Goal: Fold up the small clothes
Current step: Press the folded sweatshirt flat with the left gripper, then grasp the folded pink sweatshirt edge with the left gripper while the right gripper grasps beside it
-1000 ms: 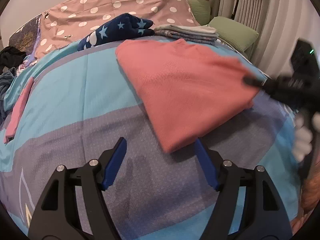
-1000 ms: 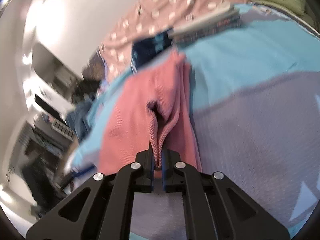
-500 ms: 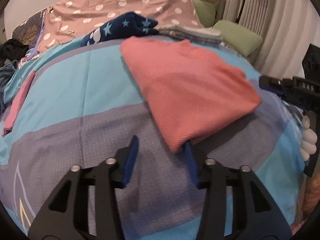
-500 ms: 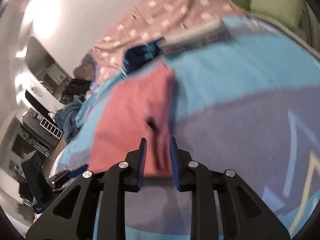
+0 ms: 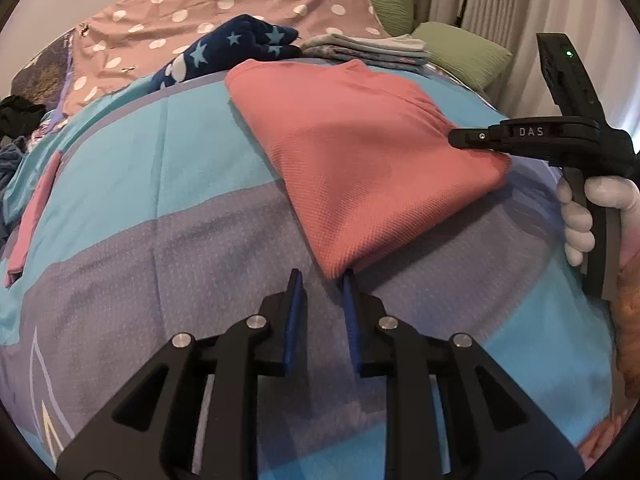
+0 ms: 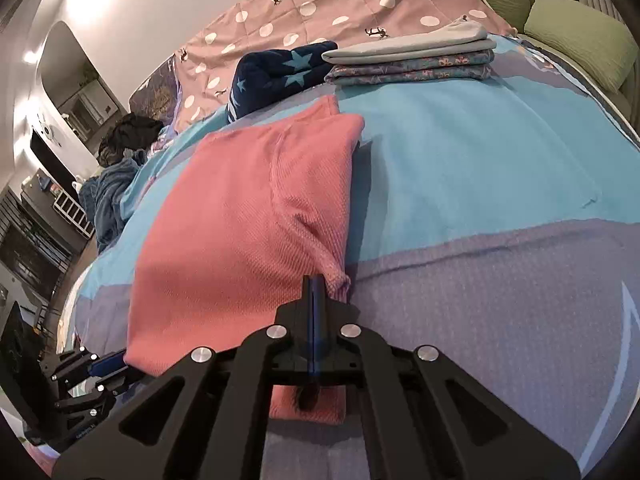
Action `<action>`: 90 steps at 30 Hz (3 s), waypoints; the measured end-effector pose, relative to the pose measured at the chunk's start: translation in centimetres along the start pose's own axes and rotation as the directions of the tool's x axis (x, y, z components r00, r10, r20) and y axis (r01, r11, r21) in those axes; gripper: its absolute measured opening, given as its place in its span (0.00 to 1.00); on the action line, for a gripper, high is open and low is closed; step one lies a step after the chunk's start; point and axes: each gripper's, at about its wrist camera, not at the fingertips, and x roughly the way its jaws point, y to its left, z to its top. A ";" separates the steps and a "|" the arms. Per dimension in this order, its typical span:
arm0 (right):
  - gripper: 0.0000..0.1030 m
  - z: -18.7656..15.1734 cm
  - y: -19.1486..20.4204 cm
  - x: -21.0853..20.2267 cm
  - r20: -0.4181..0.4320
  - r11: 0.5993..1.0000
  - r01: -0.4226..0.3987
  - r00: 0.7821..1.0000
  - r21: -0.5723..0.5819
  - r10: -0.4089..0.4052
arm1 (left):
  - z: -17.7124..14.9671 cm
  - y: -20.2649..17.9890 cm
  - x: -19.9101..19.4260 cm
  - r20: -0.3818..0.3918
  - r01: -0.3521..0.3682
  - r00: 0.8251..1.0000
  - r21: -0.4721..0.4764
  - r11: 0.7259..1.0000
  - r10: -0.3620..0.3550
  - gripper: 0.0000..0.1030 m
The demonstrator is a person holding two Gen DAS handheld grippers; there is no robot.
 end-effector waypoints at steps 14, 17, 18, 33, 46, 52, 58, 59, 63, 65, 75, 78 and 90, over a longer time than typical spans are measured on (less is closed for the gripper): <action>0.05 2.2 1.1 3.5 -0.002 0.998 -0.009 1.000 -0.066 0.009 | 5.9 -0.3 5.8 0.040 0.034 0.999 0.012 0.999 -0.034 0.50; 0.05 2.2 1.8 3.7 -0.006 0.994 0.022 1.000 -0.105 -0.023 | 5.9 -0.1 5.4 0.039 0.068 0.997 0.008 0.998 -0.068 0.53; 0.05 2.2 1.9 3.7 -0.007 0.994 0.026 1.000 -0.110 -0.027 | 5.8 0.1 5.5 0.036 0.088 0.995 -0.001 0.996 -0.088 0.55; 0.17 2.8 4.3 -0.9 0.148 0.979 -0.025 0.987 -0.203 0.055 | 7.0 0.0 0.7 0.241 0.134 0.963 -0.029 0.991 -0.123 0.69; 0.24 9.3 3.9 7.0 -0.073 0.936 0.014 0.996 -0.351 -0.042 | 12.8 6.9 10.1 0.052 0.022 0.999 -0.165 0.986 -0.014 0.76; 0.27 8.2 2.6 8.9 -0.054 0.944 -0.015 0.999 -0.328 -0.003 | 12.0 8.0 12.0 0.031 0.081 0.997 -0.203 0.976 -0.076 0.85; 0.27 8.5 2.3 8.0 -0.046 0.954 -0.044 0.998 -0.298 0.032 | 11.8 8.0 12.1 0.034 0.078 0.997 -0.198 0.977 -0.073 0.86; 0.28 8.6 2.4 7.4 -0.039 0.956 -0.044 0.999 -0.289 0.034 | 12.0 7.9 11.9 0.035 0.078 0.997 -0.197 0.977 -0.073 0.86; 0.45 9.4 0.5 3.9 0.033 0.974 -0.082 0.995 -0.213 0.091 | 12.1 7.9 11.8 0.039 0.076 0.997 -0.195 0.978 -0.069 0.86; 0.54 9.5 -1.3 3.5 0.001 0.983 -0.079 0.997 -0.163 0.080 | 12.1 7.9 11.8 0.040 0.078 0.997 -0.197 0.977 -0.072 0.86; 0.60 8.2 -2.5 6.1 -0.163 0.974 -0.206 0.968 -0.093 0.190 | 12.0 8.4 11.6 0.055 0.112 0.993 -0.217 0.970 -0.102 0.86; 0.61 9.3 -2.3 7.7 -0.173 0.963 -0.257 0.955 -0.081 0.241 | 11.9 8.6 11.6 0.062 0.131 0.991 -0.227 0.965 -0.120 0.86; 0.61 11.5 -1.9 10.3 -0.205 0.925 -0.372 0.914 -0.075 0.351 | 12.5 8.7 12.3 0.062 0.179 0.984 -0.221 0.959 -0.169 0.87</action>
